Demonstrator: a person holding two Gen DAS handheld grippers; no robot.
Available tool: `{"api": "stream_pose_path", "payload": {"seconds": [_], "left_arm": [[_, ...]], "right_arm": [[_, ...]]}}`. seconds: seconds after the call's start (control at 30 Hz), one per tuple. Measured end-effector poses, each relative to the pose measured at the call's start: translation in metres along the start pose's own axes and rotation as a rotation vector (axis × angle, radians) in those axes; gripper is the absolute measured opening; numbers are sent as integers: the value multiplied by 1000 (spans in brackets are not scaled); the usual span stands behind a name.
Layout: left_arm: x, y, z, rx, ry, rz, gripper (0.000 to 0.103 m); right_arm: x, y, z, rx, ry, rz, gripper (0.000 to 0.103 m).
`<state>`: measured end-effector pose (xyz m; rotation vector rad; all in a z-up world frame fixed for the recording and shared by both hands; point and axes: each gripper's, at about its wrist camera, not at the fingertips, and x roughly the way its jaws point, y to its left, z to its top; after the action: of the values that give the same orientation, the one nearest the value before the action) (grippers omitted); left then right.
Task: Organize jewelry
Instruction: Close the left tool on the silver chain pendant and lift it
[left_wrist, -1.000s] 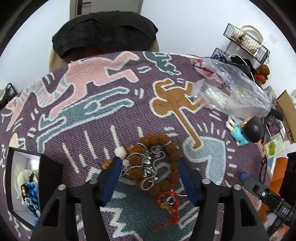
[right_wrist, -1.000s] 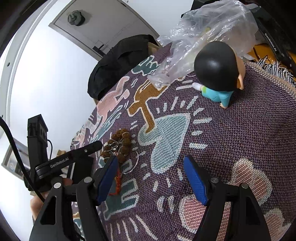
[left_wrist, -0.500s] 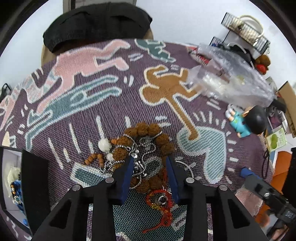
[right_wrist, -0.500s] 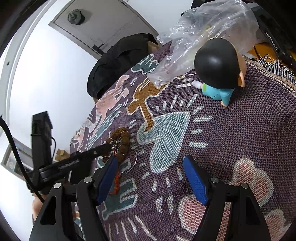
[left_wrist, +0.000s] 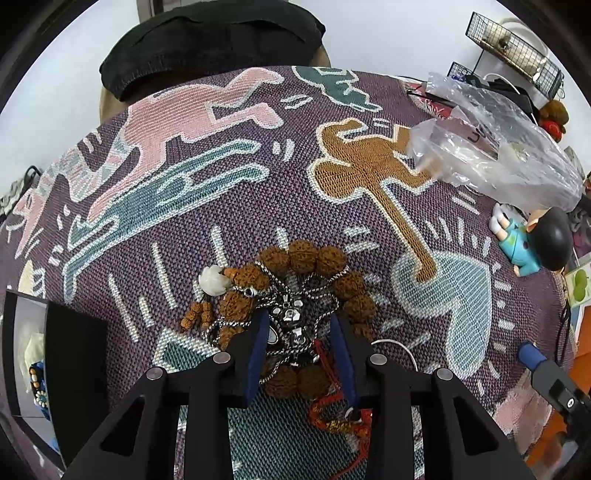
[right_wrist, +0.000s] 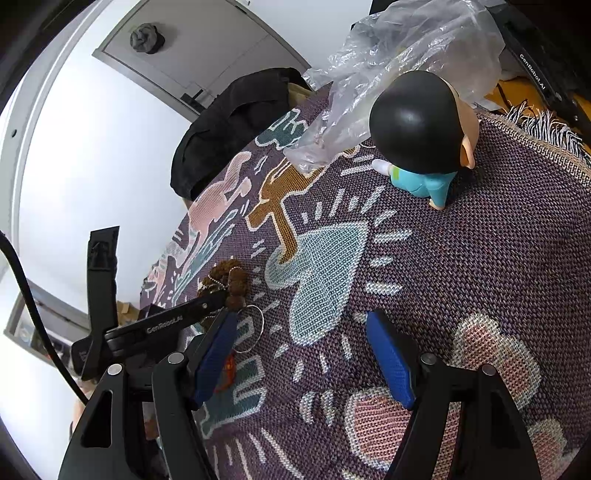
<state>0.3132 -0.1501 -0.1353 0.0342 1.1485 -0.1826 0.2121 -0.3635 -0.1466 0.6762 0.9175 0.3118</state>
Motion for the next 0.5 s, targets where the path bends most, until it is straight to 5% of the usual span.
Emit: {"api": "stream_pose_path", "payload": {"seconds": [0.2,0.3,0.5], "left_arm": [[6,-7,5,39,6,42,32],[11,-7,7,24,19,28,19],[16,-7,15,19,33,29,20]], "right_arm": [[-3,-2,0,5,-7,1,74],[-5,-1,-2,4,-6,8,74],[-10,-1,0,4,-16,11,74]]}}
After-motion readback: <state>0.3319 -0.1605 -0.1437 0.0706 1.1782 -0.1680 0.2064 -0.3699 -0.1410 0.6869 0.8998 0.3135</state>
